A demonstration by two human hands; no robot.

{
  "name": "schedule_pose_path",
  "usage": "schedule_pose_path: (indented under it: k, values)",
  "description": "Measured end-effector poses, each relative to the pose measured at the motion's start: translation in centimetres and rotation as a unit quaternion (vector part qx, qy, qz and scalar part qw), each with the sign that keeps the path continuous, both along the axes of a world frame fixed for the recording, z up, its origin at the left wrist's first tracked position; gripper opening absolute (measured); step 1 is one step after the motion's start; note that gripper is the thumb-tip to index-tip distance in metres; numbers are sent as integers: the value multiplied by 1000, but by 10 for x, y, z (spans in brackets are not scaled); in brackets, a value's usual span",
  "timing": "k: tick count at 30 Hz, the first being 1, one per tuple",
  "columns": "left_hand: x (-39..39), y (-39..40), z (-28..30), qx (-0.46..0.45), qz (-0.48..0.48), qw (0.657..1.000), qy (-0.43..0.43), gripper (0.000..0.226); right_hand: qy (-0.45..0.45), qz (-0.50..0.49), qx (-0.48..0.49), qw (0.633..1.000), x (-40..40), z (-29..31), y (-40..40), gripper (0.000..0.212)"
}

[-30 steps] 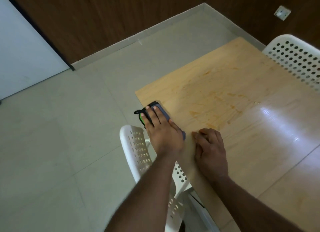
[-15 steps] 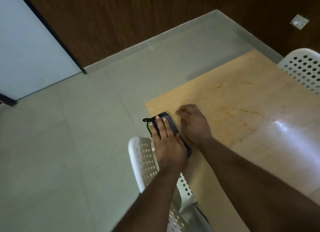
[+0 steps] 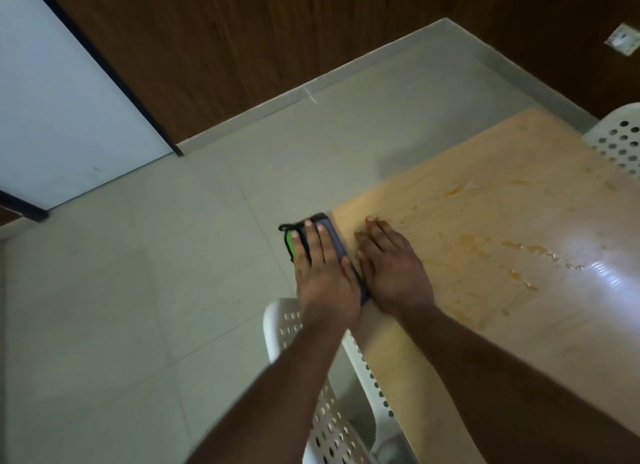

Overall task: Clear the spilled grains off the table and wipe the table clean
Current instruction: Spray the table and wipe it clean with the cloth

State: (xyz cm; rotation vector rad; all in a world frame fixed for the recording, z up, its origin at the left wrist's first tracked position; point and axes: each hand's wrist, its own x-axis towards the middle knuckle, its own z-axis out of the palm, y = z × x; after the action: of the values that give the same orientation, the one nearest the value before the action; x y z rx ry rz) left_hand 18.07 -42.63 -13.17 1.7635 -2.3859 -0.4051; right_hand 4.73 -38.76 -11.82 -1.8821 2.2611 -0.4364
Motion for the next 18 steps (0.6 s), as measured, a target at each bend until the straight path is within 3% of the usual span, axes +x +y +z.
schedule_pose_path:
  k: [4,10,12,18]
  values:
    - [14,25,8,18,-74,997,2,72,7,-9,7,1000,-2,-1,-1,54]
    - [12,-87,1,-10,-216,973,-84,71,16,-38,22,999,-3,-8,-5,58]
    - [15,-100,4,-16,-245,967,-74,71,13,-43,20,999,-3,-9,-6,58]
    - [42,-32,11,-27,-264,963,-55,68,3,-43,30,999,-3,-3,-4,60]
